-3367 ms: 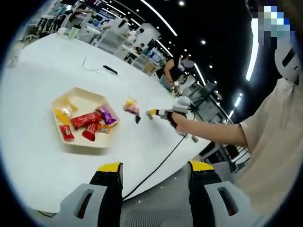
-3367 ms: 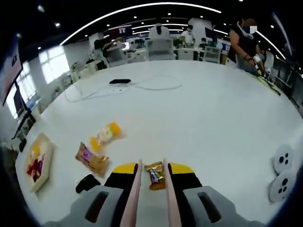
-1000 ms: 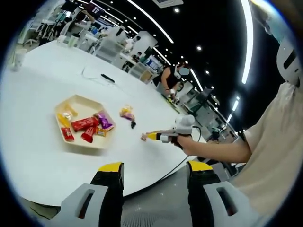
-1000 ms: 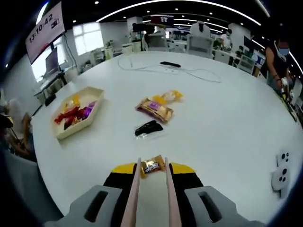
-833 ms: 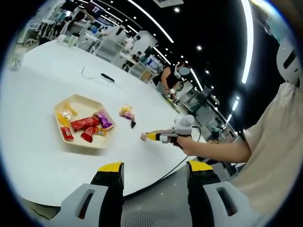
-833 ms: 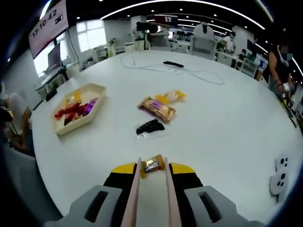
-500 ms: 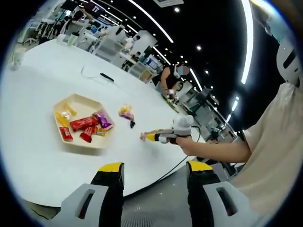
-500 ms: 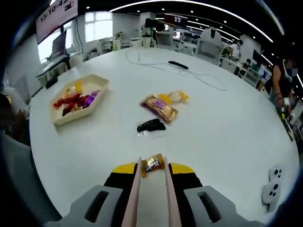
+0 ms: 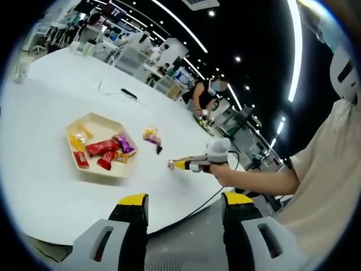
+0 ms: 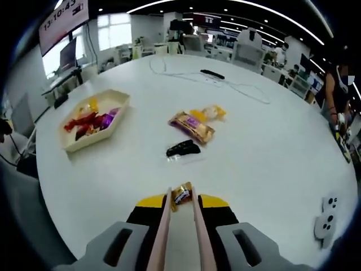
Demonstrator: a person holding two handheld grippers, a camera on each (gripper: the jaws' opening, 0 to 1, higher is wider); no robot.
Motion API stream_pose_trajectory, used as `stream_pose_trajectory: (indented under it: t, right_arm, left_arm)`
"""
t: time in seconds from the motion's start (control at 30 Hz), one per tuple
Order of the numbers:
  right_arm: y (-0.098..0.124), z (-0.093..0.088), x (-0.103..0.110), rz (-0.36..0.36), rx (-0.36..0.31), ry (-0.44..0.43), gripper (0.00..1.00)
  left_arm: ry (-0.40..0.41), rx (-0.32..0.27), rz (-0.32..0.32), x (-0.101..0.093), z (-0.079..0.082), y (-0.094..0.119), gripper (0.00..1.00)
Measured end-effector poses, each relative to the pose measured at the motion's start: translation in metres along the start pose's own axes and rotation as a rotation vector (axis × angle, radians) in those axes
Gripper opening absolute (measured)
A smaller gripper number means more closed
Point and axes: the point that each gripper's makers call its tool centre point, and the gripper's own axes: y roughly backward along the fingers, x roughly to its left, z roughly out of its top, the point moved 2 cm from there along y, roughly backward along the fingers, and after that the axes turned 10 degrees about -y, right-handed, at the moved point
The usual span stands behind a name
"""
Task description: Place the target food into the container with the food tongs after gripping and lifting it, then release it inside without dropping or visibly crushing the food.
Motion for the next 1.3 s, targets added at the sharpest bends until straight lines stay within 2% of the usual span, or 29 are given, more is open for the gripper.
stream_pose_trajectory:
  t: [0.5, 0.63, 0.8, 0.9, 1.0, 1.3]
  right_arm:
    - [0.018, 0.004, 0.0, -0.008, -0.04, -0.086, 0.21]
    - [0.026, 0.012, 0.002, -0.005, -0.082, -0.144, 0.21]
    - [0.021, 0.004, 0.007, -0.008, -0.057, -0.11, 0.22]
    - [0.018, -0.004, 0.012, -0.019, -0.03, -0.052, 0.24]
    - [0.019, -0.004, 0.021, 0.0, -0.018, 0.035, 0.24]
    - [0.018, -0.007, 0.025, 0.021, 0.003, 0.065, 0.24]
  left_arm:
    - [-0.007, -0.027, -0.006, -0.003, 0.004, 0.003, 0.51]
    - [-0.011, -0.039, -0.004, -0.004, 0.005, 0.007, 0.51]
    - [-0.015, -0.046, -0.004, -0.005, 0.005, 0.01, 0.51]
    - [-0.017, -0.049, 0.001, -0.006, 0.004, 0.015, 0.51]
    - [-0.013, -0.056, 0.013, -0.004, 0.003, 0.019, 0.51]
    - [-0.009, -0.058, 0.017, -0.004, 0.002, 0.019, 0.51]
